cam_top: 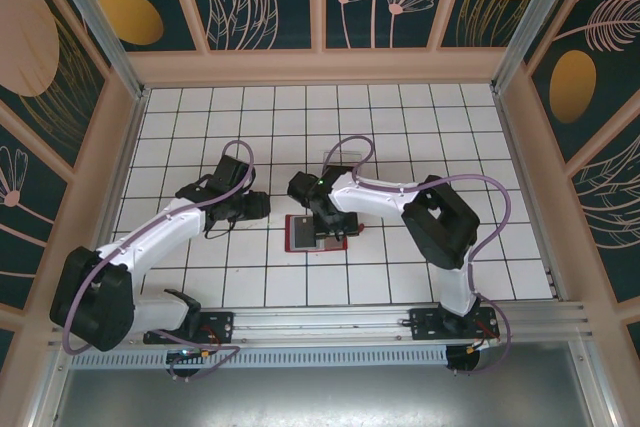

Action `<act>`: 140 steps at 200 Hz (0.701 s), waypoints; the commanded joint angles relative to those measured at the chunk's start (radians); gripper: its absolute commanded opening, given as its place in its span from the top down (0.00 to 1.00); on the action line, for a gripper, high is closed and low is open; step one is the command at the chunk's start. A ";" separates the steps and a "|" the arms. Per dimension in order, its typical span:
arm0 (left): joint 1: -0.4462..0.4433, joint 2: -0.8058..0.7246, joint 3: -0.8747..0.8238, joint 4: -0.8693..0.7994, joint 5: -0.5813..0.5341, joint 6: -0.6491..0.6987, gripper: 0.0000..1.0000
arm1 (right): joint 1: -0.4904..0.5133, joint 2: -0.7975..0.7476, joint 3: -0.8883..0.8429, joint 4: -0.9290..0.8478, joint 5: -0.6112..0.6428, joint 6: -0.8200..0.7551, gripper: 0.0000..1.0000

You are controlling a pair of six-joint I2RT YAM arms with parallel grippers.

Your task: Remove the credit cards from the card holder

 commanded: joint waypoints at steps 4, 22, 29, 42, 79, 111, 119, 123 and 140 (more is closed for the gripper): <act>0.004 0.016 0.030 0.009 0.020 -0.004 0.52 | -0.009 -0.037 -0.037 0.014 0.041 -0.007 0.44; 0.004 0.024 0.030 0.012 0.026 -0.009 0.51 | -0.015 -0.038 -0.059 0.022 0.045 -0.009 0.44; 0.004 0.029 0.030 0.014 0.029 -0.010 0.51 | -0.018 -0.037 -0.066 0.027 0.046 -0.010 0.44; 0.004 0.032 0.028 0.015 0.036 -0.012 0.52 | -0.020 -0.037 -0.071 0.027 0.050 -0.010 0.44; 0.003 0.053 0.027 0.024 0.056 -0.013 0.52 | -0.022 -0.064 -0.053 -0.007 0.090 -0.005 0.44; -0.019 0.075 0.026 0.052 0.085 -0.030 0.53 | -0.028 -0.109 -0.032 -0.034 0.106 -0.006 0.44; -0.029 0.083 0.025 0.062 0.091 -0.036 0.53 | -0.031 -0.124 -0.029 -0.031 0.101 -0.009 0.44; -0.036 0.088 0.025 0.065 0.092 -0.040 0.53 | -0.032 -0.132 -0.027 -0.027 0.097 -0.011 0.44; -0.067 0.107 0.025 0.084 0.099 -0.059 0.55 | -0.043 -0.164 -0.038 0.011 0.054 -0.023 0.45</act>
